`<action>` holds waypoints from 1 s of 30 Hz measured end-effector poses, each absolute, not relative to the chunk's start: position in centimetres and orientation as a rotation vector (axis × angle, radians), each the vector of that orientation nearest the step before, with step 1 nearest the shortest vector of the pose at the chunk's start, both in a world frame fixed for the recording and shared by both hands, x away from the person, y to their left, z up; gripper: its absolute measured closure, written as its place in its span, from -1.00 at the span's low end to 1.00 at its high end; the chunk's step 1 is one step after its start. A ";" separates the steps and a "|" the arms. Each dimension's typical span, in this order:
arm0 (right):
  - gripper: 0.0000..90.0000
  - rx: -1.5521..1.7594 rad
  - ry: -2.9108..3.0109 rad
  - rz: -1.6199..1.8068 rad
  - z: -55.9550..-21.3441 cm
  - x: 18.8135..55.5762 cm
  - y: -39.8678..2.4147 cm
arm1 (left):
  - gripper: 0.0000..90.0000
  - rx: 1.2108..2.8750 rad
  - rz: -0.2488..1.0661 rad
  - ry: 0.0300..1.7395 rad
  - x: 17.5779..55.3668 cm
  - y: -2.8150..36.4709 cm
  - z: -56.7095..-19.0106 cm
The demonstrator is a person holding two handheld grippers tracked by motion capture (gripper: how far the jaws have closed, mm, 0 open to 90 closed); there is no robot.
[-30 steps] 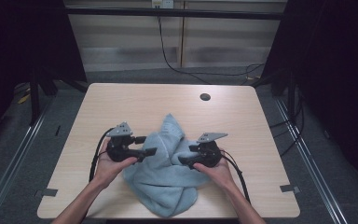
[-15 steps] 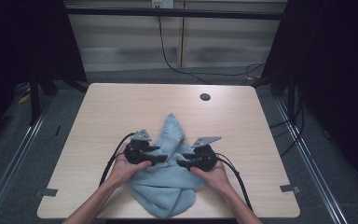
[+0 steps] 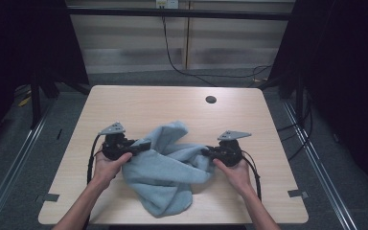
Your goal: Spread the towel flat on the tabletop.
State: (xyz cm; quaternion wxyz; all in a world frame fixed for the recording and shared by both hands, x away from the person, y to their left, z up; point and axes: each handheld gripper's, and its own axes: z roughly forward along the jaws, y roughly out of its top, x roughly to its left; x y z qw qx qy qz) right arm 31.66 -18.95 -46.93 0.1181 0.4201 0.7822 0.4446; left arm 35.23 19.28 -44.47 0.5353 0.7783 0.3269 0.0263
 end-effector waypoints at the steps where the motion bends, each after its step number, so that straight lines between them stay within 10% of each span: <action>1: 0.77 1.240 2.267 1.303 -46.6 31.6 -19.4 | 0.60 1.836 0.073 0.790 35.2 19.7 -44.2; 30: 0.79 1.143 1.774 1.405 -29.4 35.4 -24.8 | 0.61 1.630 0.402 0.814 38.2 21.6 -33.1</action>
